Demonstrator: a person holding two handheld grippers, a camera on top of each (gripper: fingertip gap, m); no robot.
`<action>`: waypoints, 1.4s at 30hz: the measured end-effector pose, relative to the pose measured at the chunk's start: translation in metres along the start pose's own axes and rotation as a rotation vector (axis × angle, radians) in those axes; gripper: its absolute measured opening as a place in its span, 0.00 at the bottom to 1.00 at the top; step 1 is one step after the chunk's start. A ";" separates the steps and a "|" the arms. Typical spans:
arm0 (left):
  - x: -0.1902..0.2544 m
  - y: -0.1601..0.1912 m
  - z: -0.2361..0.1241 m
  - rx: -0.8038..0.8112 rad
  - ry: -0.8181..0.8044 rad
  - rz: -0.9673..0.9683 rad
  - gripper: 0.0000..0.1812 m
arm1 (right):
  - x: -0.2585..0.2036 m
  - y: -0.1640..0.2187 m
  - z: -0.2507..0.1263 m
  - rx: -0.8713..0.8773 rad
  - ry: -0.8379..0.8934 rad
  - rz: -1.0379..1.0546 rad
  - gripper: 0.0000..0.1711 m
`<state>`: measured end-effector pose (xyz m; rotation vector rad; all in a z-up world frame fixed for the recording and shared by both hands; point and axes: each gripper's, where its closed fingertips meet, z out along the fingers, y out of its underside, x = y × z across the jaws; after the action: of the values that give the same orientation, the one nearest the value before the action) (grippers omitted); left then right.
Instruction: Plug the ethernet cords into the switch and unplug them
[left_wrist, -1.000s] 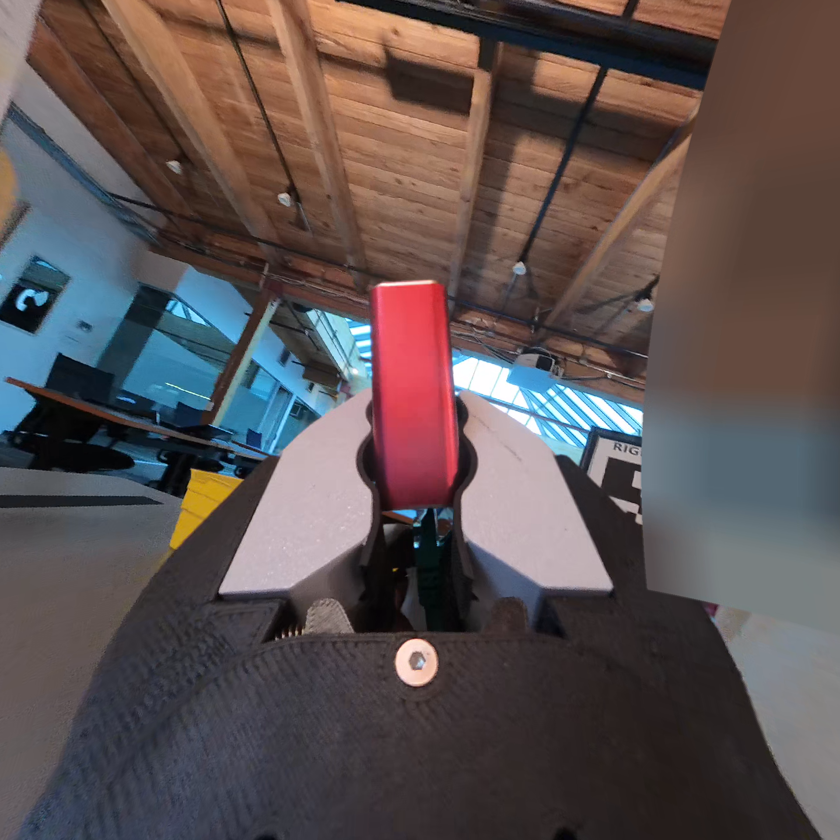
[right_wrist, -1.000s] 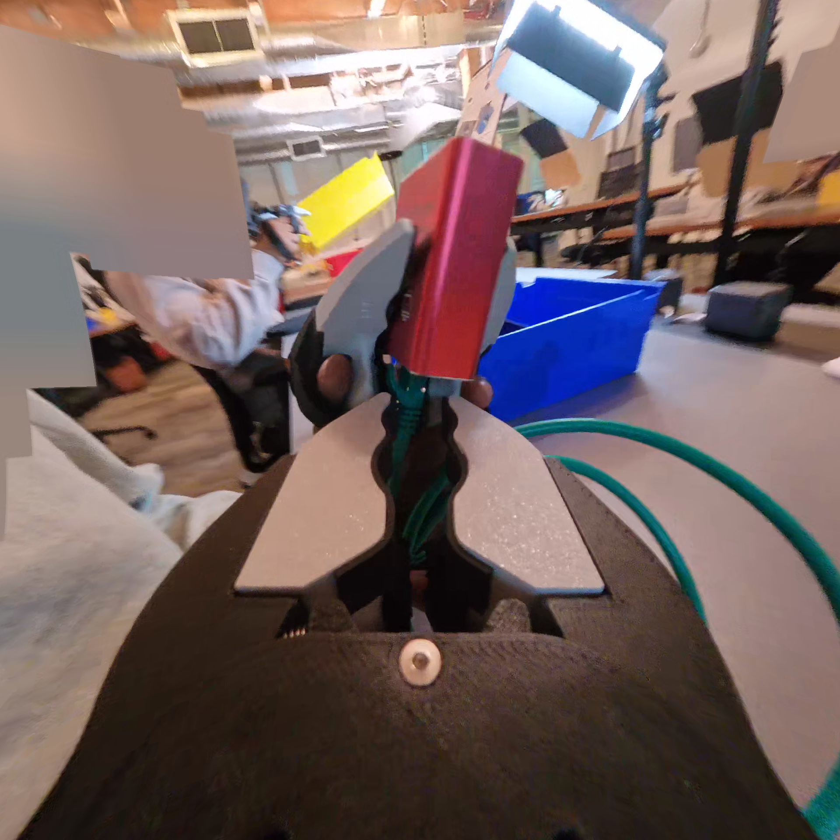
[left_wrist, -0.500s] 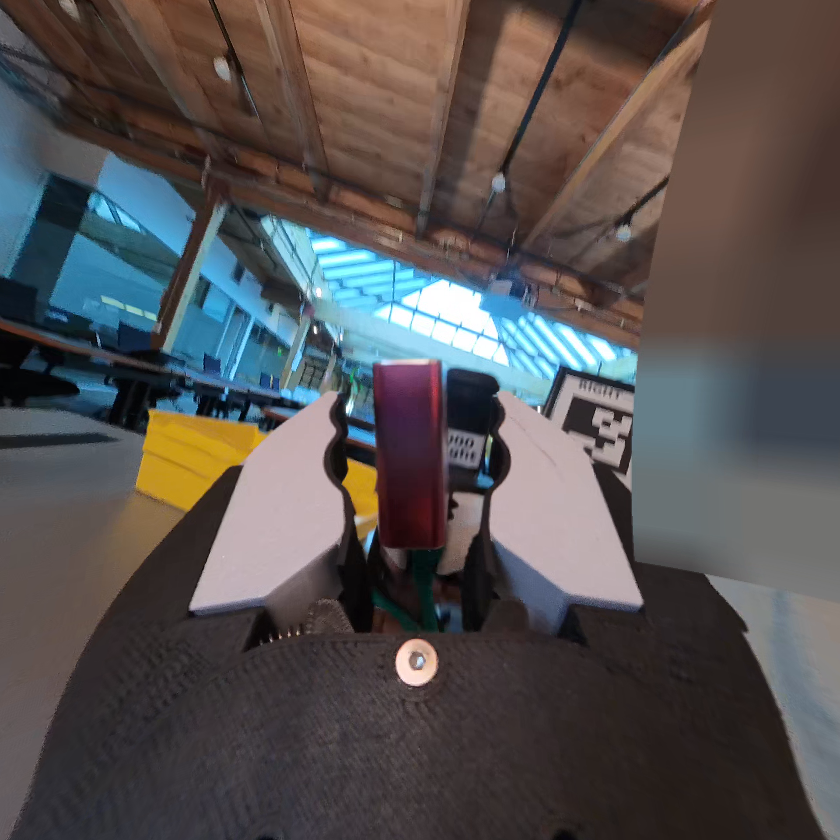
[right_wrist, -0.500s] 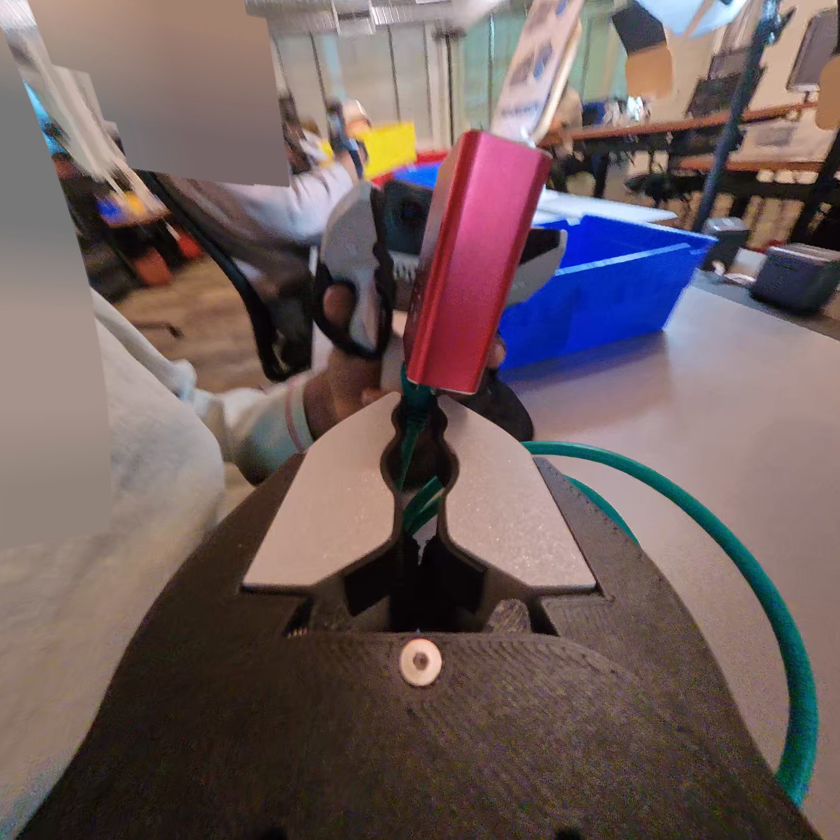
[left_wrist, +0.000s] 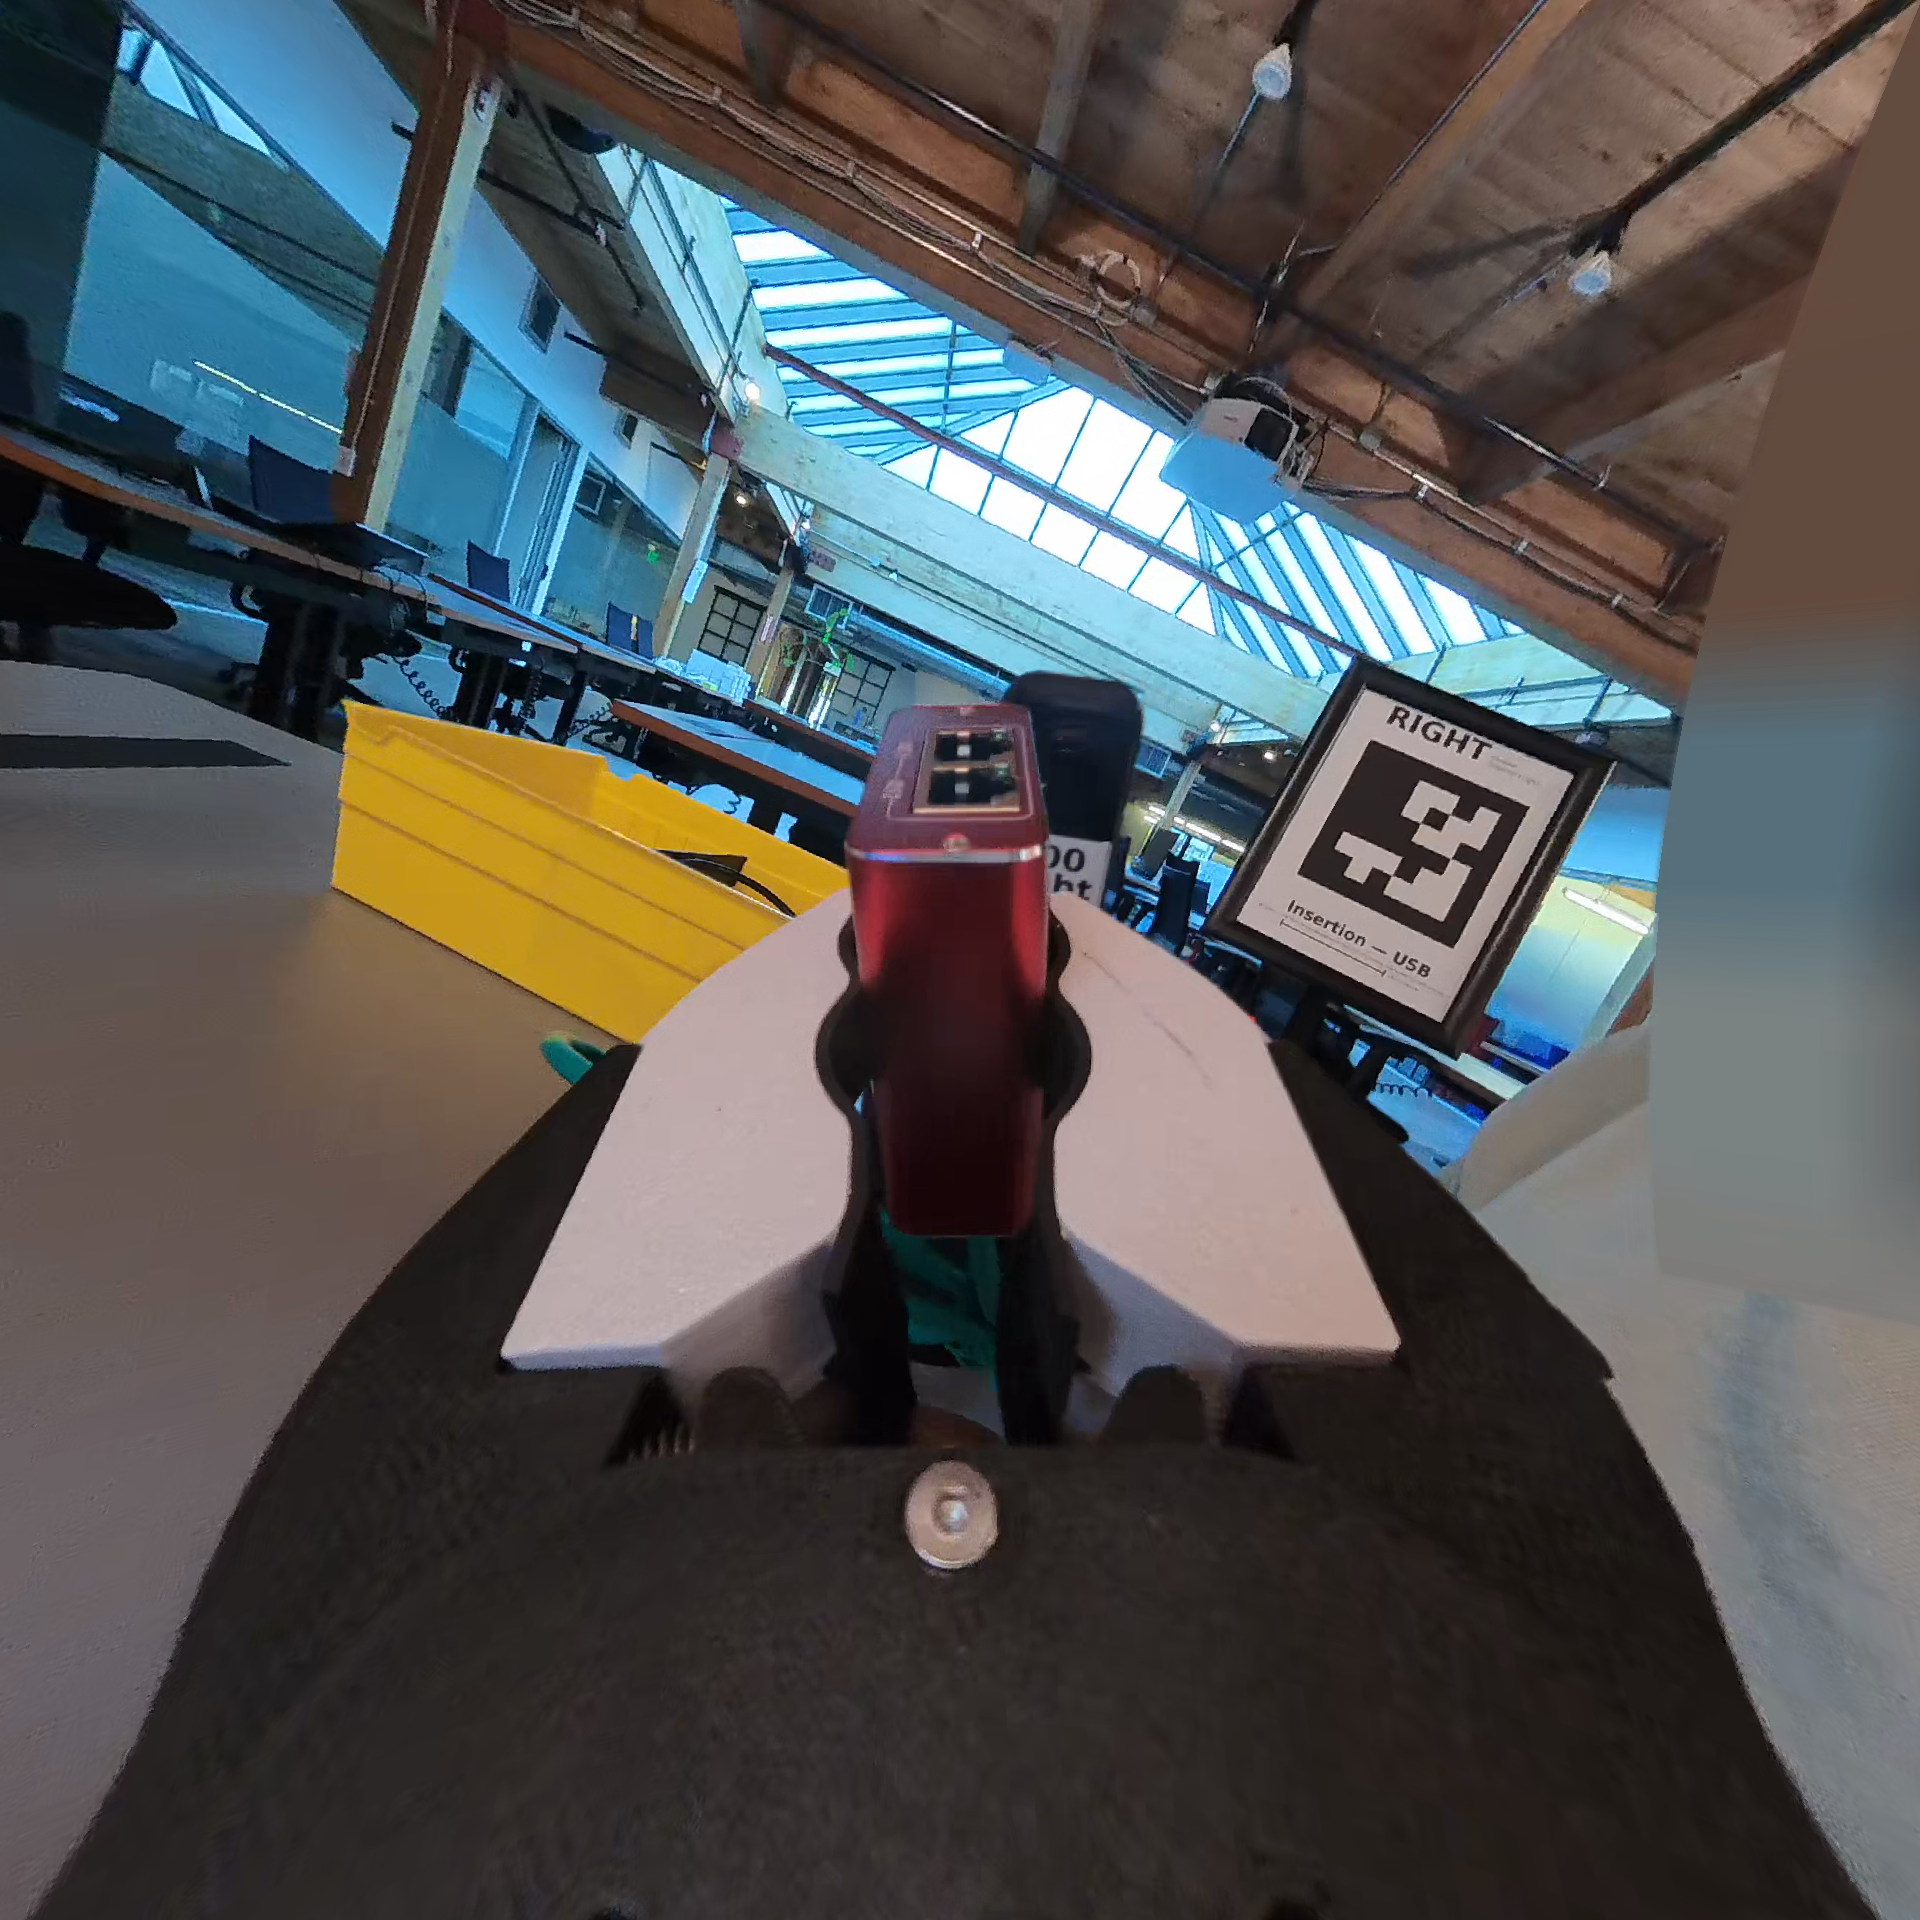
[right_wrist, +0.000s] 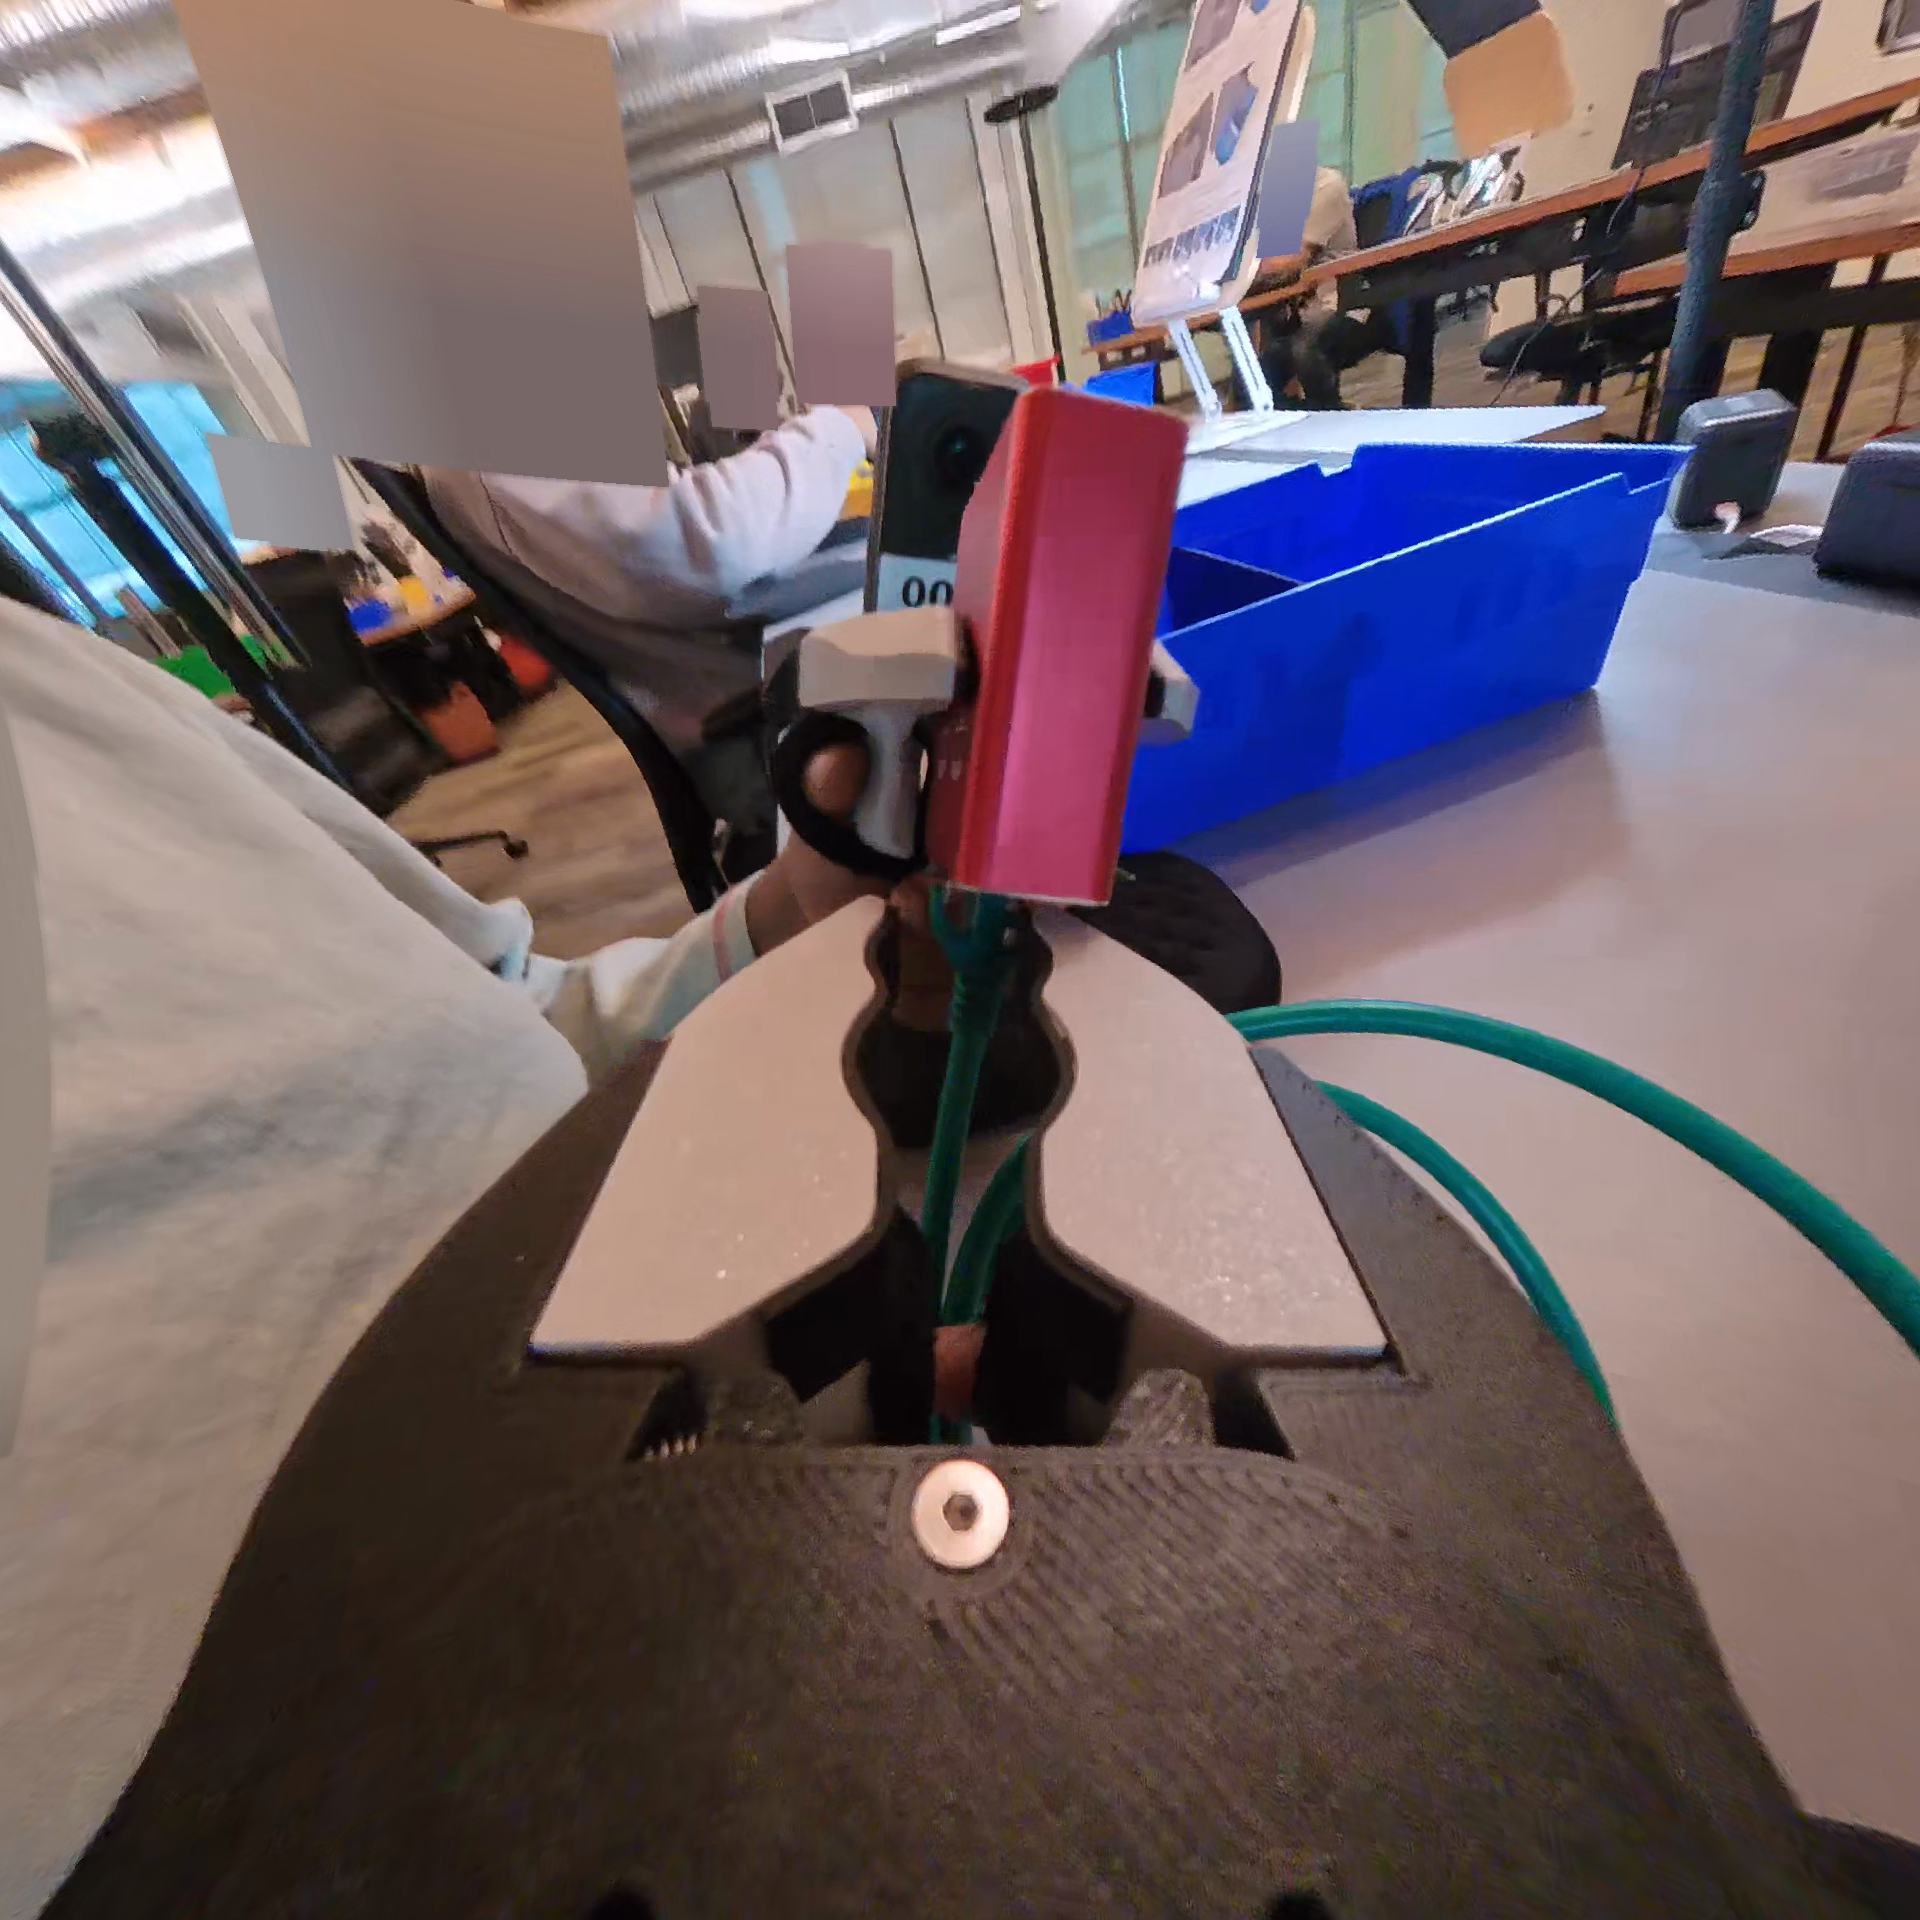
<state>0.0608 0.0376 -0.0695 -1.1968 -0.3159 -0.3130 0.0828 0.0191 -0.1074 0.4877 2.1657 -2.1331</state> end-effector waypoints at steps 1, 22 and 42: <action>0.001 0.000 0.000 0.003 0.005 -0.002 0.16 | 0.001 0.000 0.000 0.013 -0.006 0.012 0.10; -0.002 0.003 0.000 -0.026 -0.040 0.088 0.16 | 0.006 -0.001 0.000 0.106 -0.046 0.105 0.08; 0.008 -0.010 -0.004 0.075 -0.060 0.318 0.15 | 0.010 -0.012 0.002 0.054 0.158 -0.130 0.08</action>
<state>0.0643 0.0298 -0.0596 -1.1638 -0.1834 0.0109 0.0693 0.0187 -0.0985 0.5514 2.2852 -2.2992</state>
